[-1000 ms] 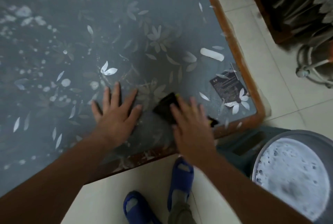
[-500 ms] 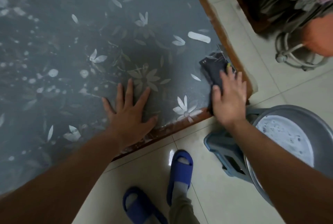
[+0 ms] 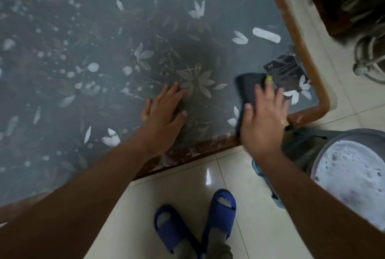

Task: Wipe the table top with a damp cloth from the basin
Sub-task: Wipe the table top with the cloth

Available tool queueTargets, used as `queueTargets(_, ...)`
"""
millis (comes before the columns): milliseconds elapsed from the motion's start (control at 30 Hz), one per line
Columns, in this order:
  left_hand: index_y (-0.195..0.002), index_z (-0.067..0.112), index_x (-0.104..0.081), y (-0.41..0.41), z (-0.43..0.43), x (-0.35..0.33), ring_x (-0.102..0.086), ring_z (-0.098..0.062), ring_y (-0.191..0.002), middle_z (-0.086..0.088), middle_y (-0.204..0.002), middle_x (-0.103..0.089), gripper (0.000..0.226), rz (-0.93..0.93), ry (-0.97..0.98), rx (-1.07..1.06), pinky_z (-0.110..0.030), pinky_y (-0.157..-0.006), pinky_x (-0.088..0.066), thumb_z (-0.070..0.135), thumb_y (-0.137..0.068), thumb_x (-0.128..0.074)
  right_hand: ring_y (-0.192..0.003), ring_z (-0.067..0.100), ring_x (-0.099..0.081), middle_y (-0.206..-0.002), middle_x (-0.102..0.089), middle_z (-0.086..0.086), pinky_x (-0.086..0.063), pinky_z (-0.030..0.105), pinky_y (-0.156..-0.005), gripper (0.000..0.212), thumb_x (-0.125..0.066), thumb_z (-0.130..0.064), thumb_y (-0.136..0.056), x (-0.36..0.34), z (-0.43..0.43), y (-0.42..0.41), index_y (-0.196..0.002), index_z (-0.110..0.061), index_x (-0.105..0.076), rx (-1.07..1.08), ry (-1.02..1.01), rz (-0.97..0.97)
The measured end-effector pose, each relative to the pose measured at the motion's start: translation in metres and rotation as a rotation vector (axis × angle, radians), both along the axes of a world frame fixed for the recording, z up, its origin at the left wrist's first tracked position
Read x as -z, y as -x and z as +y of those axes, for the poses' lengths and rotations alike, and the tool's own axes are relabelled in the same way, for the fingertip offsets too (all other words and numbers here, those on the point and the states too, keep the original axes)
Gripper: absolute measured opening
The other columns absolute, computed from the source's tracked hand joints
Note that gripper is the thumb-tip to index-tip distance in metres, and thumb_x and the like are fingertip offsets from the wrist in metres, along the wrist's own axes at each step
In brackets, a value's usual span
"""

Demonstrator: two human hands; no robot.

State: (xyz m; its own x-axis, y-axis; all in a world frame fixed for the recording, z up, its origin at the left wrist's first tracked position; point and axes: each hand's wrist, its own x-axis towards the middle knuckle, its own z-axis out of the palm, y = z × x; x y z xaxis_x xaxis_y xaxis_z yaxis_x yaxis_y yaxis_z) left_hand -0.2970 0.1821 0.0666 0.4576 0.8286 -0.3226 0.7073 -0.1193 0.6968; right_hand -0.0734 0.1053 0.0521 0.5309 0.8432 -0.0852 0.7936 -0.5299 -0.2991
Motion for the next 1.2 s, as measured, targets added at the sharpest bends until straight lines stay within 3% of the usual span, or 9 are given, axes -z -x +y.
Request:
queueTargets(100,-0.147,0.035,-0.038,0.04,0.01,-0.002,-0.02,-0.019,-0.149,0.003,-0.162,-0.028,0.056,0.118,-0.166,-0.156,-0.053,-0.12,-0.012,0.047,-0.092,-0.038,-0.152,0.037,-0.017,-0.164,-0.025,0.008,-0.014,0.055,-0.123,0.053,-0.037,-0.034,-0.1,0.008,-0.02,0.104,-0.15,-0.018,-0.038,-0.335,-0.028,0.05)
queueTargets(200,-0.148,0.04,-0.032,0.081,0.023,0.001,0.004,-0.018,-0.154,0.001,-0.167,-0.007,0.059,0.365,-0.148,-0.244,-0.052,-0.12,0.006,0.056,-0.092,-0.025,-0.151,0.038,-0.02,-0.163,-0.028,0.011,-0.02,0.056,-0.121,0.055,-0.038,-0.034,-0.1,0.014,-0.028,0.163,-0.153,-0.018,-0.037,-0.381,-0.056,0.052)
queueTargets(433,-0.152,0.048,-0.014,0.104,0.031,0.008,0.024,-0.016,-0.15,0.005,-0.166,0.015,0.053,0.387,-0.084,-0.135,-0.056,-0.116,0.02,0.055,-0.099,-0.018,-0.149,0.04,-0.025,-0.161,-0.033,0.012,-0.025,0.058,-0.118,0.058,-0.05,-0.032,-0.093,0.013,-0.022,0.172,-0.148,-0.019,-0.042,-0.601,-0.034,0.016)
queueTargets(500,-0.153,0.049,-0.011,0.106,0.032,0.01,0.025,-0.017,-0.15,0.005,-0.166,0.016,0.051,0.412,-0.079,-0.116,-0.057,-0.116,0.019,0.053,-0.102,-0.021,-0.147,0.042,-0.026,-0.161,-0.032,0.011,-0.027,0.061,-0.116,0.053,-0.043,-0.031,-0.095,0.014,0.005,0.13,-0.146,-0.017,-0.043,-0.438,-0.005,-0.045)
queueTargets(633,-0.153,0.05,-0.004,0.105,0.032,0.011,0.024,-0.02,-0.15,0.005,-0.166,0.018,0.056,0.474,-0.085,-0.087,-0.06,-0.116,0.017,0.054,-0.101,-0.022,-0.154,0.037,-0.004,-0.168,-0.009,0.007,-0.006,0.055,-0.123,0.061,-0.029,-0.04,-0.1,0.003,0.07,0.057,-0.157,-0.02,-0.024,0.059,0.054,0.046)
queueTargets(833,-0.154,0.04,0.01,0.104,0.032,0.01,0.028,-0.019,-0.148,0.006,-0.164,0.024,0.06,0.519,-0.072,-0.085,-0.059,-0.116,0.017,0.056,-0.099,-0.008,-0.154,0.033,-0.006,-0.167,-0.014,0.0,-0.006,0.052,-0.125,0.057,-0.032,-0.04,-0.101,-0.001,0.037,0.14,-0.156,-0.024,-0.027,-0.772,0.087,-0.004)
queueTargets(1000,-0.155,0.029,0.013,0.103,0.034,0.012,0.029,-0.012,-0.147,0.009,-0.163,0.024,0.075,0.455,-0.028,-0.131,-0.054,-0.117,0.02,0.058,-0.087,0.002,-0.154,0.035,0.004,-0.169,-0.001,0.003,0.0,0.052,-0.124,0.062,-0.022,-0.046,-0.103,0.001,0.152,0.074,-0.16,-0.029,-0.006,-0.191,0.103,-0.009)
queueTargets(1067,-0.155,0.028,0.014,0.105,0.036,0.012,0.03,-0.006,-0.144,0.012,-0.163,0.023,0.078,0.397,-0.014,-0.161,-0.051,-0.117,0.021,0.061,-0.085,0.003,-0.154,0.036,0.005,-0.169,0.002,0.001,0.001,0.052,-0.124,0.062,-0.023,-0.049,-0.102,0.004,0.161,0.102,-0.159,-0.034,-0.003,-0.358,0.107,-0.062)
queueTargets(1200,-0.155,0.029,0.013,0.112,0.033,0.012,0.029,0.005,-0.139,0.016,-0.164,0.018,0.082,0.2,0.003,-0.24,-0.046,-0.117,0.022,0.068,-0.083,0.003,-0.154,0.034,-0.002,-0.168,-0.011,0.0,-0.002,0.052,-0.124,0.057,-0.03,-0.044,-0.101,0.004,0.095,0.157,-0.157,-0.036,-0.017,-0.991,0.076,-0.027)
